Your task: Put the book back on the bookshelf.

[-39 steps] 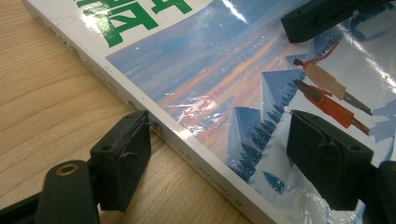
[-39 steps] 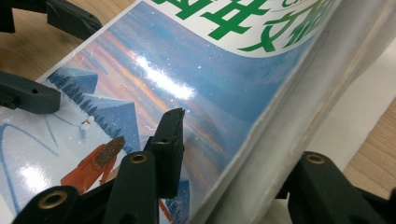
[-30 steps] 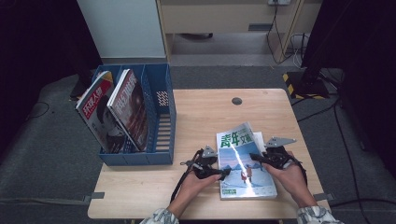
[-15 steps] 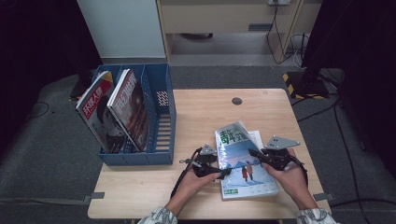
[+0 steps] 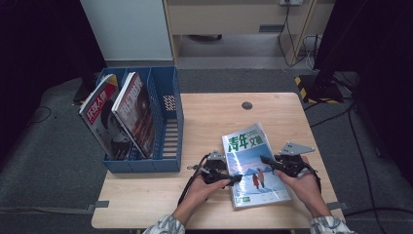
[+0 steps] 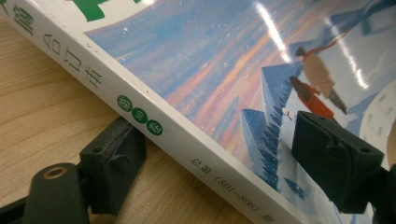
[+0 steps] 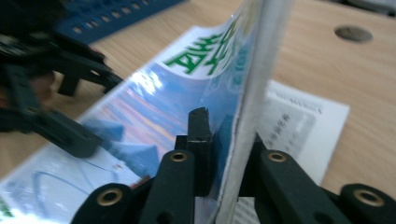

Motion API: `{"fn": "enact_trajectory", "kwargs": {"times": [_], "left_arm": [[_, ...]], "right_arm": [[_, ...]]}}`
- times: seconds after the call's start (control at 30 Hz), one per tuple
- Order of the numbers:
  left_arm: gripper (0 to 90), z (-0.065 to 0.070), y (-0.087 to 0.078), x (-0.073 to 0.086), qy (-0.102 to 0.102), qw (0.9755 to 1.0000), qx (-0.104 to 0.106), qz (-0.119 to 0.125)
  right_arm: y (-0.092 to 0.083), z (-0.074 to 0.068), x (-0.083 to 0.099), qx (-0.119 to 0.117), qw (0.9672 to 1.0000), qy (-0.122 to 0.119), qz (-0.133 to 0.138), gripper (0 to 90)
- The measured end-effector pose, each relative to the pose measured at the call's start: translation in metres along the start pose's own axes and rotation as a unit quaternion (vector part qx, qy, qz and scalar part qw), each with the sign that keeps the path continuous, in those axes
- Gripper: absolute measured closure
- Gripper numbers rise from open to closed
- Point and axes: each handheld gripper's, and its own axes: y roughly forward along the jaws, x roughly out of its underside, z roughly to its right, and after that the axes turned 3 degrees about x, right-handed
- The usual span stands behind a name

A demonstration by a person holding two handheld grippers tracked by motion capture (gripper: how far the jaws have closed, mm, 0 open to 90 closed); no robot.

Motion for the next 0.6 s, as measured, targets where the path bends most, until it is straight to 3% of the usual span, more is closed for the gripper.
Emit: {"fn": "enact_trajectory", "kwargs": {"times": [0.1,0.2,0.27,0.4,0.43,0.6], "left_arm": [[20.6,0.000,0.000,0.000,-0.005,1.0000,-0.007,0.003],[24.2,0.001,0.000,0.000,-0.008,0.9998,-0.017,0.006],[25.3,0.001,0.000,0.000,-0.008,0.9998,-0.019,0.006],[26.3,0.001,0.000,0.000,-0.008,0.9997,-0.021,0.006],[26.5,0.001,0.000,0.000,-0.008,0.9997,-0.022,0.006],[27.1,0.002,0.000,0.000,-0.005,0.9996,-0.026,0.005]], "right_arm": [[0.006,0.006,0.004,0.014,0.9997,0.016,-0.014,69.0],[0.013,0.012,0.008,0.033,0.9982,0.028,-0.042,52.9],[0.019,0.015,0.014,0.045,0.9955,0.030,-0.078,40.8],[0.016,0.023,0.024,0.053,0.9937,0.057,-0.081,25.1],[0.014,0.025,0.026,0.062,0.9936,0.055,-0.076,22.1],[0.011,0.025,0.032,0.056,0.9920,0.068,-0.091,19.2]]}}
